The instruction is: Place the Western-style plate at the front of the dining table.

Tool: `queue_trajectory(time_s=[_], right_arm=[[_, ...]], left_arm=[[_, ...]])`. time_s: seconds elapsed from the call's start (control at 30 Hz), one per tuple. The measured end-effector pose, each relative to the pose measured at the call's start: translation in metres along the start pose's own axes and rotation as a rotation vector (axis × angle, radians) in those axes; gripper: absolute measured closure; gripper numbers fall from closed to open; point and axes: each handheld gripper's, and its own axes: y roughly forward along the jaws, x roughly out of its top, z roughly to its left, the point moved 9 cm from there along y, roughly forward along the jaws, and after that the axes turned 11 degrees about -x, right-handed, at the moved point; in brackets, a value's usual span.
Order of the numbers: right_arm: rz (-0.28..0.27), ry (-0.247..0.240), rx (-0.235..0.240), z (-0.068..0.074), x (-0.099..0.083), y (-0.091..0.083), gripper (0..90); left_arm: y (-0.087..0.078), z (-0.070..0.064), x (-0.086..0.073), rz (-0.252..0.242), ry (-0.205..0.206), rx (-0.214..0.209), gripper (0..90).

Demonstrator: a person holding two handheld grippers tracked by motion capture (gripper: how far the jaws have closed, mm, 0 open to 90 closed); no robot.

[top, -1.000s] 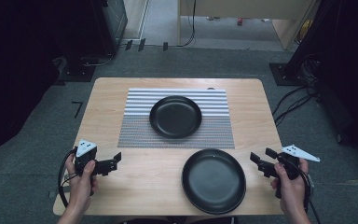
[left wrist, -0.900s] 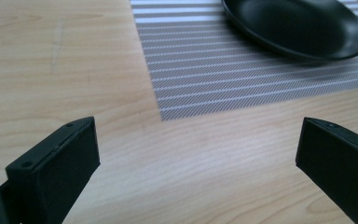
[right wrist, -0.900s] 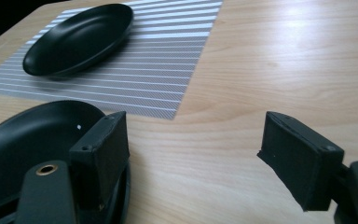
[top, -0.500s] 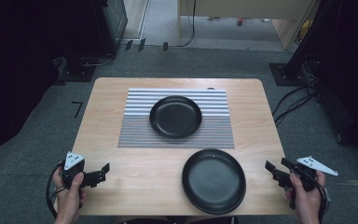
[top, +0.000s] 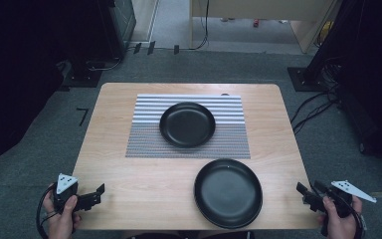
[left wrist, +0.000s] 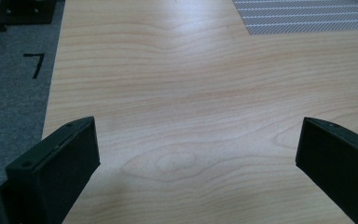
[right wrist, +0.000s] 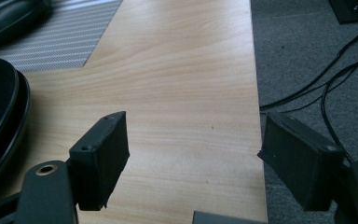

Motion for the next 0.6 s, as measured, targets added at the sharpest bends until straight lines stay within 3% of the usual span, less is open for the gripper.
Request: queue_trajectory(time_s=[0.23, 0.33, 0.47, 0.6], right_arm=[[0.031, -0.023, -0.009, 0.007, -0.010, 0.011, 22.6], [0.052, -0.085, -0.048, 0.014, -0.014, 0.024, 22.3], [0.049, -0.118, -0.090, 0.018, -0.014, 0.029, 22.1], [0.052, -0.153, -0.121, 0.019, -0.015, 0.031, 22.0]], left_arm=[[0.009, -0.003, -0.008, 0.035, 0.031, 0.014, 0.0], [0.015, -0.005, -0.009, 0.051, 0.050, 0.022, 0.0], [0.021, -0.006, -0.014, 0.075, 0.079, 0.048, 0.0], [0.022, -0.007, -0.014, 0.068, 0.078, 0.049, 0.0]])
